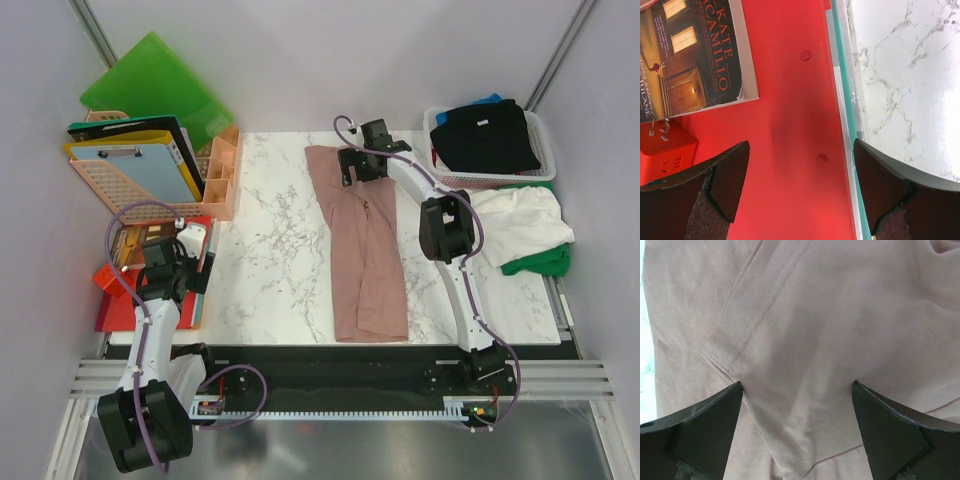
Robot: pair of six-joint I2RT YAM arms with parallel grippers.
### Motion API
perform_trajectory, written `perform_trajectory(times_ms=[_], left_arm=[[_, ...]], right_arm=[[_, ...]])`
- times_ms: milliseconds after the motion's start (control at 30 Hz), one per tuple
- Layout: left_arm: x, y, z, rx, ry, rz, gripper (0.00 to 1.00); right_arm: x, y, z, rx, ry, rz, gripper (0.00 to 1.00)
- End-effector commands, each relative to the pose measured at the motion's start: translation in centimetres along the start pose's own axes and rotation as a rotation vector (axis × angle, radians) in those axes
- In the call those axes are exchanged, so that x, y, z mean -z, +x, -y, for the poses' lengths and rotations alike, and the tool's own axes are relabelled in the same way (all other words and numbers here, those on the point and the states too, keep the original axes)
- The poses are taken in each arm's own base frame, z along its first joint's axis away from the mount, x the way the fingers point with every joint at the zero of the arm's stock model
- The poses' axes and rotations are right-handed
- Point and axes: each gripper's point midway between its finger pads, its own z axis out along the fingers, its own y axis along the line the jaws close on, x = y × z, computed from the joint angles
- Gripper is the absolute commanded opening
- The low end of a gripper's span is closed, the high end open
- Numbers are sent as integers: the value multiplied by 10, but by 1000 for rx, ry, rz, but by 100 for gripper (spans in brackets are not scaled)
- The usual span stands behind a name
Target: Fold and stack the t-shirts
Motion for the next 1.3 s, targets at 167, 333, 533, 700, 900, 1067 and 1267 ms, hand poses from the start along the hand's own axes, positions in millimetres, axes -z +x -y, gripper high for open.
perform_trajectory(times_ms=[167, 333, 533, 700, 900, 1067, 1267], left_arm=[[7, -7, -3, -4, -10, 29, 91], [9, -12, -4, -6, -15, 49, 91], [10, -15, 0, 22, 4, 71, 91], [7, -10, 4, 11, 17, 60, 91], [3, -10, 8, 16, 44, 59, 91], [10, -17, 3, 5, 21, 83, 91], [9, -13, 3, -3, 22, 69, 91]], right_arm=[[44, -41, -20, 57, -26, 132, 98], [199, -107, -50, 225, -1, 365, 98], [265, -26, -43, 315, 6, 57, 98], [283, 129, -34, 420, -124, -357, 98], [287, 123, -44, 389, -149, -250, 98], [284, 89, -70, 332, -253, -181, 98], [218, 96, -67, 284, -260, -258, 98]])
